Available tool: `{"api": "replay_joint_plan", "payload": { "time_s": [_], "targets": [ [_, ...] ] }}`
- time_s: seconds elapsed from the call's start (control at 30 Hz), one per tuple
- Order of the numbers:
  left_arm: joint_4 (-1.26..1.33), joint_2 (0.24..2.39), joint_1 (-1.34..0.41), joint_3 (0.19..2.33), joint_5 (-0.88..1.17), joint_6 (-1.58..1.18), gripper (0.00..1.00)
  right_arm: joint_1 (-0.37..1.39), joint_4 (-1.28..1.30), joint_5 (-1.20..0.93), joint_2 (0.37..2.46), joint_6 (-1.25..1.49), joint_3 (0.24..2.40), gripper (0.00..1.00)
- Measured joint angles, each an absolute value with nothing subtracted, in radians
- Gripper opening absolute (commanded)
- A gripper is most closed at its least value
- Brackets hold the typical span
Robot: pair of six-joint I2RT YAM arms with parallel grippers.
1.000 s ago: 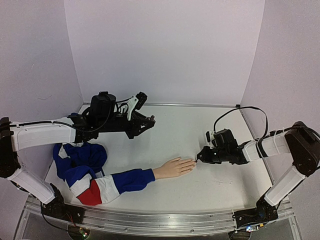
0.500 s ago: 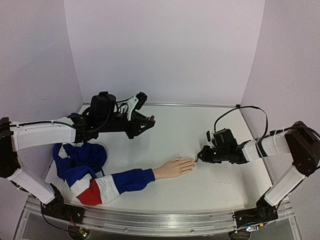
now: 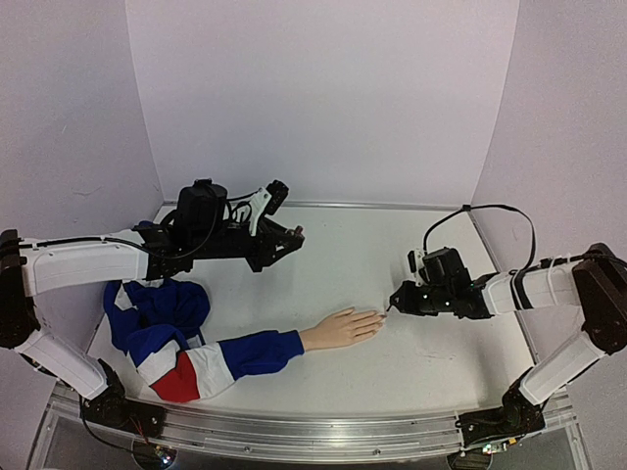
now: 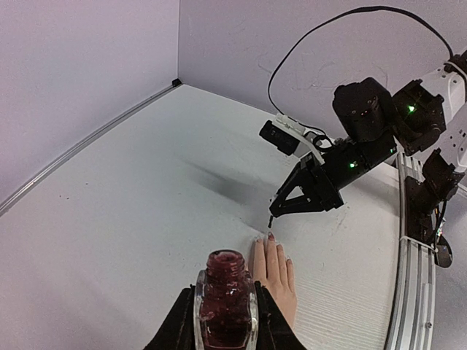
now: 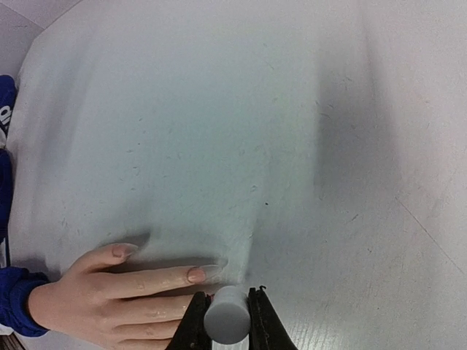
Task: Paint the nails
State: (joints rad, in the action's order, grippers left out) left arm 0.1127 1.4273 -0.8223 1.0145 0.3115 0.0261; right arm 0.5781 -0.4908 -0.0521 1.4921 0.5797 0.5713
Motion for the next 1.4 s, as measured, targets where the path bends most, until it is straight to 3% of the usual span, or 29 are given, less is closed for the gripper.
{"api": "replay_joint_plan", "payload": {
  "time_s": [1.4],
  "targets": [
    [0.113,1.427,-0.822,1.015,0.314,0.026,0.00,0.578,-0.516,-0.087,1.533,0.574,0.571,0.00]
  ]
}}
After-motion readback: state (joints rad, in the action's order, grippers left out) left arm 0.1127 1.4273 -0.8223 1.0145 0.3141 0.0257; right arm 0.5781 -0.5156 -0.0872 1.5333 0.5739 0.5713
